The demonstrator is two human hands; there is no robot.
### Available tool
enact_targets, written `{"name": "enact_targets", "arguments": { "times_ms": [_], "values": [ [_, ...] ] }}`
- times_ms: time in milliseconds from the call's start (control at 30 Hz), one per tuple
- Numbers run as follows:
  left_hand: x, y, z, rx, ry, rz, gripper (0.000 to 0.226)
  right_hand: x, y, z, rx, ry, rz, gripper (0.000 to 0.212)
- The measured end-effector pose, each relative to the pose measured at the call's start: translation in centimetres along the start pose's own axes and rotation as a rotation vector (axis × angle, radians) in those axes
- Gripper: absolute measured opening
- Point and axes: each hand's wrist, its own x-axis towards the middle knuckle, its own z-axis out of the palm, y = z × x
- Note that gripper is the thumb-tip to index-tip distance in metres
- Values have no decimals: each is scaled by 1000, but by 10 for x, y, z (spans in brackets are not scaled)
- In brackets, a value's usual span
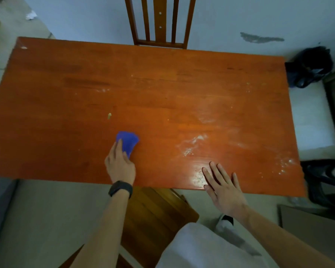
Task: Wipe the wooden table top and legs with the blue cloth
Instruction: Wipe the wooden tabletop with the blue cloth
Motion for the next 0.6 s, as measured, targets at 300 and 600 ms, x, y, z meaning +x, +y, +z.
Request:
{"name": "enact_targets", "arguments": {
  "times_ms": [300,600],
  "values": [
    [-134,84,78,35,-200,267,62,-5,-4,-23,174,-68,0,60],
    [-86,65,30,-103,-7,65,48,-38,16,-45,550,105,201,51]
  ]
}}
